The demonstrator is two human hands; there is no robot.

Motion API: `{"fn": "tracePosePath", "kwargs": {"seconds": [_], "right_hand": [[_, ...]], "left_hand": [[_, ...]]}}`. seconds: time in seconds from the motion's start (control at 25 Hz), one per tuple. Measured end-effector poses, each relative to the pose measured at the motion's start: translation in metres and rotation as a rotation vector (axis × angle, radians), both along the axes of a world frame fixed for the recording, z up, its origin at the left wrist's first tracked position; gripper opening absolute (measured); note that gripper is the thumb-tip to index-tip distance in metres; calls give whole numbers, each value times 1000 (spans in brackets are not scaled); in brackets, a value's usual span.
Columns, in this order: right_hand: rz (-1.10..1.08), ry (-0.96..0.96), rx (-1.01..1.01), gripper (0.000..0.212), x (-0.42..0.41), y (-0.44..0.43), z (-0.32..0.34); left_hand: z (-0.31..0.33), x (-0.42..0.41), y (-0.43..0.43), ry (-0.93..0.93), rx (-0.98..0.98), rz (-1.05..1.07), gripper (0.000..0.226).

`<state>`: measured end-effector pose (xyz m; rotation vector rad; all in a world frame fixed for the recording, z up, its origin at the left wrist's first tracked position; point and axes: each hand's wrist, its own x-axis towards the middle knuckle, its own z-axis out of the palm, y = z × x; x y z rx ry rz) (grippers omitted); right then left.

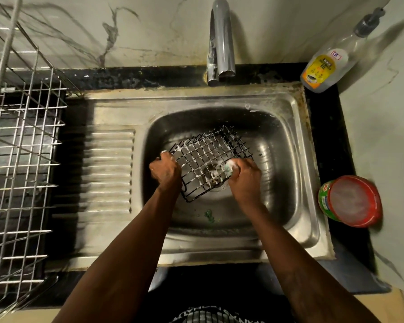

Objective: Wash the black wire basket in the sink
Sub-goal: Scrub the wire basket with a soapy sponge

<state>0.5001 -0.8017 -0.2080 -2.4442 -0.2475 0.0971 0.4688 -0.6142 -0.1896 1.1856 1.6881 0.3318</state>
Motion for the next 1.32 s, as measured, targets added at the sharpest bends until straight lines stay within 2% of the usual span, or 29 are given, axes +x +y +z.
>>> {"fn": "tracePosePath", "kwargs": {"seconds": [0.16,0.32,0.48,0.6,0.76,0.92,1.08,1.32], "right_hand": [[103,-43,6,24,-10,5,3],[-149,79,-20,23,19,-1,-13],[68,-19,-12,25,-1,-7,-14],[-103,55,-23,25,21,-8,-16],[37,-8,-6,25,10,-11,-14],[-244,126,-76,26,45,-16,-28],[-194,91,-59,24,33,-13,-30],[-299,198,-102,27,79,4,-22]], "left_hand": [[0,0,0,-14,-11,-17,33],[-6,-1,2,26,9,-21,36],[-1,-2,1,17,-24,-25,34],[-4,0,2,28,31,-25,36],[1,1,3,16,8,-18,33],[0,-2,3,30,19,-34,37],[1,-2,6,41,-7,-33,39],[5,0,2,28,2,-25,32]]}}
